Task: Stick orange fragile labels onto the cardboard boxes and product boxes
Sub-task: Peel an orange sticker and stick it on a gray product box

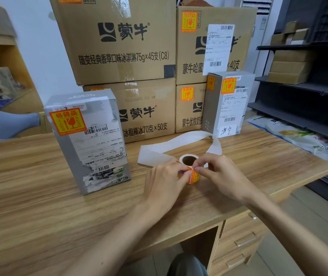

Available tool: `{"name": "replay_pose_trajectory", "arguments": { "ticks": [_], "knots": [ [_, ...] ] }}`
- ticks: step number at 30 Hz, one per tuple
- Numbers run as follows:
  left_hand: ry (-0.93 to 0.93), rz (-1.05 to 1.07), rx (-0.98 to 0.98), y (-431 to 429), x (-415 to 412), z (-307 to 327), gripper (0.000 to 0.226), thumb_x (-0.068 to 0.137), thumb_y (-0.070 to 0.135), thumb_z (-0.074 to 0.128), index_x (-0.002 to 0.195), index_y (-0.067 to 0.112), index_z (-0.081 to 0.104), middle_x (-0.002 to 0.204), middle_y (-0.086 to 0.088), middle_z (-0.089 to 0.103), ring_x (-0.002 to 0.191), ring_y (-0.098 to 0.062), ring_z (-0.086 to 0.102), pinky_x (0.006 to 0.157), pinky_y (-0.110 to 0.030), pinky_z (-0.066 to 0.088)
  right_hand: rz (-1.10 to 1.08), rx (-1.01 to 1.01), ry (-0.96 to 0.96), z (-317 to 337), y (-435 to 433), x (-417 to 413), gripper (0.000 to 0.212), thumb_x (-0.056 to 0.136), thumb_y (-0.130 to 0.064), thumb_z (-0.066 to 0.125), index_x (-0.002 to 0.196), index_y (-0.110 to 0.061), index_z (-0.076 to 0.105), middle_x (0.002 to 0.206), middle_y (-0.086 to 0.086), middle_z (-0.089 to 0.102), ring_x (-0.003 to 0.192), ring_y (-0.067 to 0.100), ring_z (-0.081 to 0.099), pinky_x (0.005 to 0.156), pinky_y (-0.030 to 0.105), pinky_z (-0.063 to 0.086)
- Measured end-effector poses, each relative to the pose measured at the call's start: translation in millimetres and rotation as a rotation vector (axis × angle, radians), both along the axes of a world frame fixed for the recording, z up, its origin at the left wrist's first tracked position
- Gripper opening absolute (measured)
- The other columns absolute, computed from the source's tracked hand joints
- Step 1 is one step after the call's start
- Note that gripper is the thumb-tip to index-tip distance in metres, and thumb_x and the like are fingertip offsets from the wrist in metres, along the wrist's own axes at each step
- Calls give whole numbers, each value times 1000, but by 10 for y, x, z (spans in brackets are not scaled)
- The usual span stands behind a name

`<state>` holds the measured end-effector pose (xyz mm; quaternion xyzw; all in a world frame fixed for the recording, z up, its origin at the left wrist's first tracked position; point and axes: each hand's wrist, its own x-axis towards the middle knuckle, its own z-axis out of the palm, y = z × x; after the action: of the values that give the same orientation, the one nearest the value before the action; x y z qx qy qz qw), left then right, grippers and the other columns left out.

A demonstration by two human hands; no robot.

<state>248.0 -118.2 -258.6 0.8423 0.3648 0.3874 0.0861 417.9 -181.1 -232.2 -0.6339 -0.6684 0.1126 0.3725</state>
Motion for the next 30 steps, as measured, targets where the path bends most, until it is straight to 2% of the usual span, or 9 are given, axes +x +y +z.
{"name": "replay_pose_trajectory", "arguments": {
  "ticks": [3,5,8,12,18,23,28,30],
  "knots": [
    [-7,17,16,-30,-14,-7,18,89,44,71,93,30,81,83,10,73,74,-15,66,58,-31,45,4,11,37,-28,6,-27,18,93,-13,68,83,-28,69,71,-25,59,63,-3,50,61,11,36],
    [-29,0,4,-29,-25,-28,19,90,43,70,93,28,81,83,10,74,73,-15,66,59,-34,50,22,6,72,-56,15,-24,16,92,-13,69,84,-27,71,78,-13,55,66,-2,50,64,12,35],
    [-77,-46,-43,-14,-38,-67,24,89,46,64,94,29,81,82,10,75,67,-14,61,60,-39,51,63,-9,140,-87,18,-7,15,92,-14,69,86,-27,74,82,-7,48,70,1,46,68,16,33],
    [-107,-105,-92,17,-63,-117,19,92,41,66,97,31,81,82,12,72,64,-5,49,61,-35,47,117,-3,191,-108,5,-26,14,93,-14,68,89,-26,74,79,-6,43,69,2,42,66,17,32],
    [-135,-170,-158,73,-108,-89,11,92,32,72,97,30,82,84,14,73,64,-2,52,60,-32,46,130,-7,208,-131,14,-2,15,95,-16,66,90,-29,71,81,-6,46,72,3,42,67,18,34],
    [-138,-101,-225,83,-197,-55,8,90,29,74,88,30,82,83,18,73,60,-3,51,58,-25,40,43,12,173,-171,25,17,14,96,-15,65,88,-27,69,81,-8,50,70,3,45,67,15,35],
    [-199,-89,-364,113,-294,-49,8,88,29,74,84,31,81,80,20,73,55,-5,50,63,-29,48,4,39,115,-149,0,-13,5,89,-21,74,87,-23,70,78,-11,49,69,2,48,66,14,35],
    [-218,-79,-384,123,-333,-37,7,87,28,76,82,29,81,77,19,73,54,-3,50,62,-27,47,-18,47,93,-153,10,-23,6,88,-23,75,84,-23,70,78,-10,50,69,2,49,66,16,35]
  ]
}}
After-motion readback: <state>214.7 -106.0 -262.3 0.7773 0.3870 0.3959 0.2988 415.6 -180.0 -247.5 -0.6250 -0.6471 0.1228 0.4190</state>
